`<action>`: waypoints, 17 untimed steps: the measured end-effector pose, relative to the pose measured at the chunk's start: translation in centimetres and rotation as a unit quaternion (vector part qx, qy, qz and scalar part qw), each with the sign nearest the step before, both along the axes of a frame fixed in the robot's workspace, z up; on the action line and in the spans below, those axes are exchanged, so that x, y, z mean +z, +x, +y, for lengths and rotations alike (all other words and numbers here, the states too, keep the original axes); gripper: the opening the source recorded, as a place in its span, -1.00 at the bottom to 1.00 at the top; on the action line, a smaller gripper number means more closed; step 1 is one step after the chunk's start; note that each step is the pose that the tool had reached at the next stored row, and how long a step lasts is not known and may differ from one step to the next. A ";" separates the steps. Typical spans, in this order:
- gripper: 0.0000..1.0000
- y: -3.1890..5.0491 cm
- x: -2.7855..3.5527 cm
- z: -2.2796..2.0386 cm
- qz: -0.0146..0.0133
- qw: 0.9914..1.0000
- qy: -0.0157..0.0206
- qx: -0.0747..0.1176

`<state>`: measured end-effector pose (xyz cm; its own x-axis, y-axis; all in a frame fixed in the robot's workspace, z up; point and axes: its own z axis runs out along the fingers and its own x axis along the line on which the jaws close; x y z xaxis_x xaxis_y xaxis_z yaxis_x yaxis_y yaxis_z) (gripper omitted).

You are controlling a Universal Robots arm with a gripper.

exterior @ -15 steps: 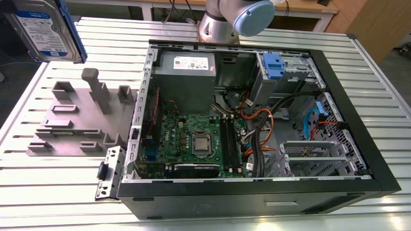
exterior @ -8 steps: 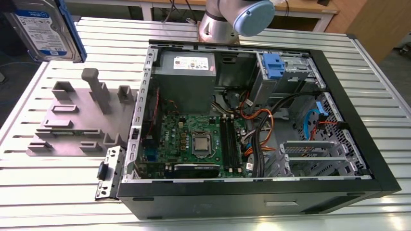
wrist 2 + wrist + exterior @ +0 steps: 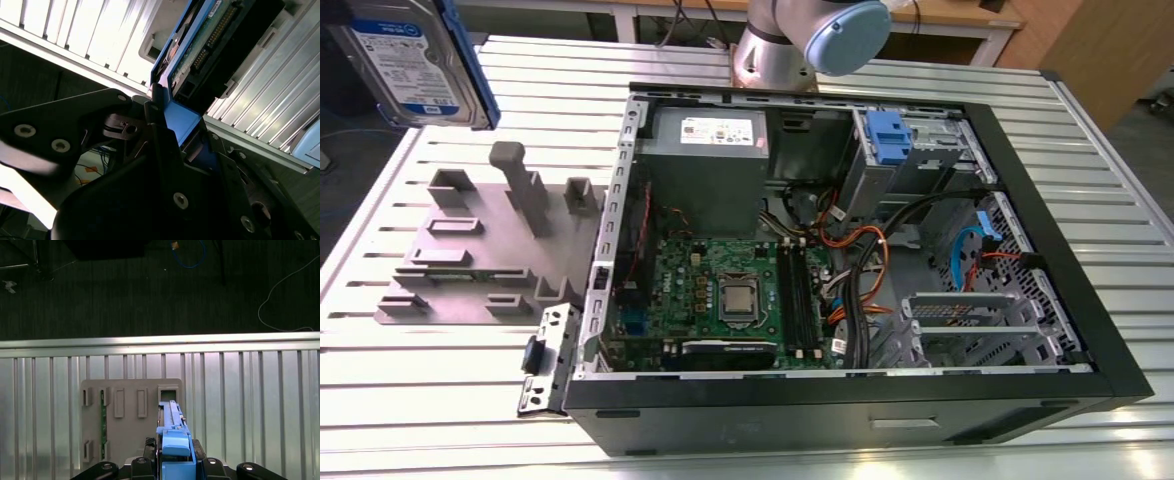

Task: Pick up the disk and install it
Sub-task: 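Pick up the disk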

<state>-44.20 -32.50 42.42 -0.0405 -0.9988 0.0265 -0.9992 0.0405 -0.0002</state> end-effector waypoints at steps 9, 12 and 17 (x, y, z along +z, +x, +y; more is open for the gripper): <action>-0.27 0.00 0.22 0.00 0.000 1.000 0.000 0.000; -0.27 0.00 0.37 0.00 0.000 1.000 0.000 0.000; -0.27 0.00 0.54 0.00 0.000 1.000 0.000 0.000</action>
<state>-44.20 -32.50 42.96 -0.0405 -0.9988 0.0274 -0.9992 0.0405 -0.0002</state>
